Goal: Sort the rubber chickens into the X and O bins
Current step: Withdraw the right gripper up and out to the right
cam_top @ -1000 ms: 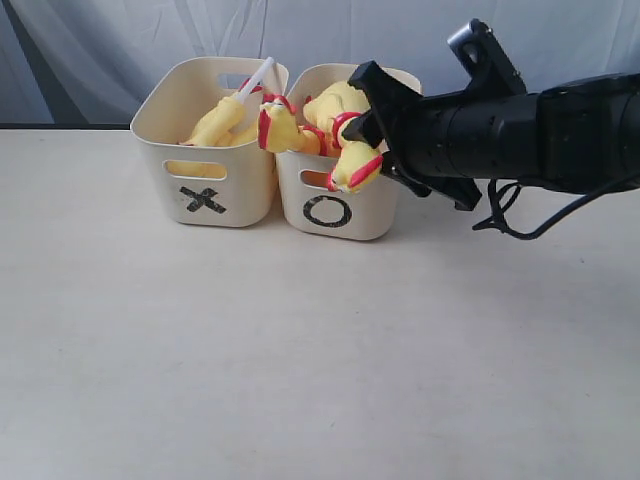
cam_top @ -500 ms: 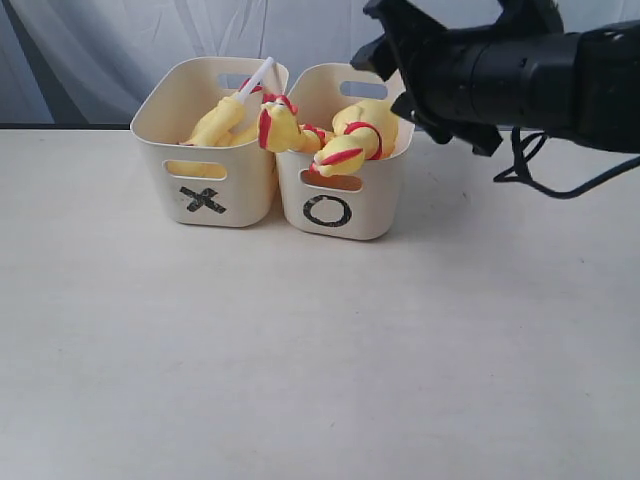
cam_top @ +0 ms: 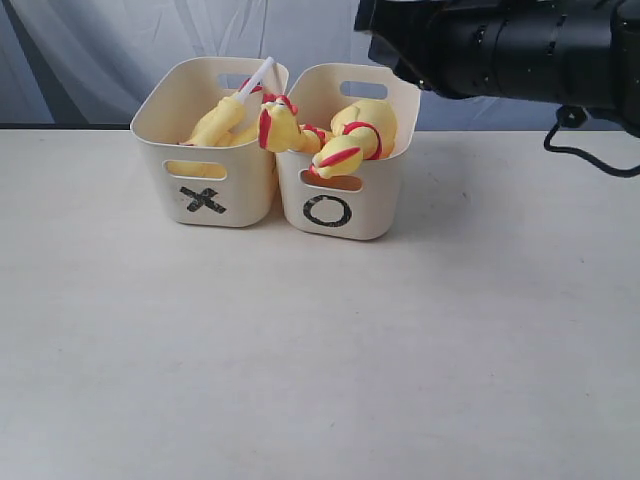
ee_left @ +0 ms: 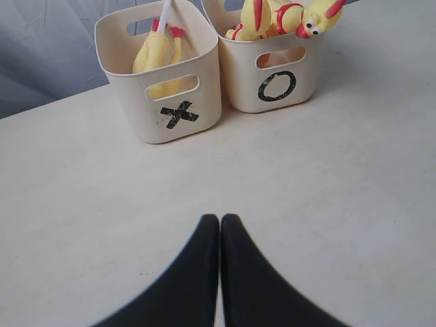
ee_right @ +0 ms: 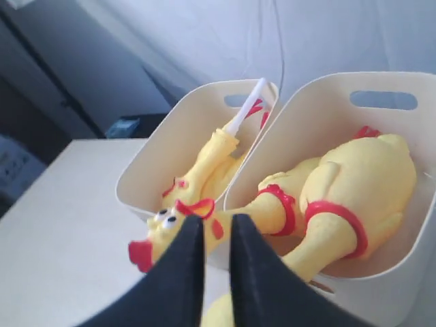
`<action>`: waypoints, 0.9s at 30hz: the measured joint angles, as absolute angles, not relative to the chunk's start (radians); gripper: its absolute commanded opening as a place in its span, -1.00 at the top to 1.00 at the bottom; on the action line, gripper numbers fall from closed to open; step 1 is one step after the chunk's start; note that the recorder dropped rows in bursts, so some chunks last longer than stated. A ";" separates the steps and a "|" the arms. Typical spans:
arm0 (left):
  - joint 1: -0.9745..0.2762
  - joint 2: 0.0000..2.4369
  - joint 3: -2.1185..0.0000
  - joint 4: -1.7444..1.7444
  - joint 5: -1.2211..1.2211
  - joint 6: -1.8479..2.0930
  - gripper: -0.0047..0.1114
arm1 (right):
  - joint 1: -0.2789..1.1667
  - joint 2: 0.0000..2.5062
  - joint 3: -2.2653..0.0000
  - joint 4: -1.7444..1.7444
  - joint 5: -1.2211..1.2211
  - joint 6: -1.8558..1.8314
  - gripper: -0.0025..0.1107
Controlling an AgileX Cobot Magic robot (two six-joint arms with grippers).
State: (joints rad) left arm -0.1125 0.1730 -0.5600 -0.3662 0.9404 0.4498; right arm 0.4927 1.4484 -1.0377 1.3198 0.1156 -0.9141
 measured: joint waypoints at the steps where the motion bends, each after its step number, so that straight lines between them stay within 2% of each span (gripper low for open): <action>1: -0.112 0.173 -0.560 -0.366 0.940 0.450 0.89 | 0.493 1.446 -1.038 1.281 0.138 -0.914 0.95; 12: -0.112 0.173 -0.560 -0.349 0.916 0.450 0.90 | 0.493 1.335 -1.038 0.794 0.270 -0.921 0.96; 19: -0.114 0.173 -0.560 -0.334 0.889 0.450 0.90 | 0.493 1.241 -1.038 0.760 0.396 -0.923 0.96; 27: -0.116 0.173 -0.560 -0.325 0.887 0.450 0.90 | 0.493 1.232 -1.038 0.767 0.406 -0.923 0.96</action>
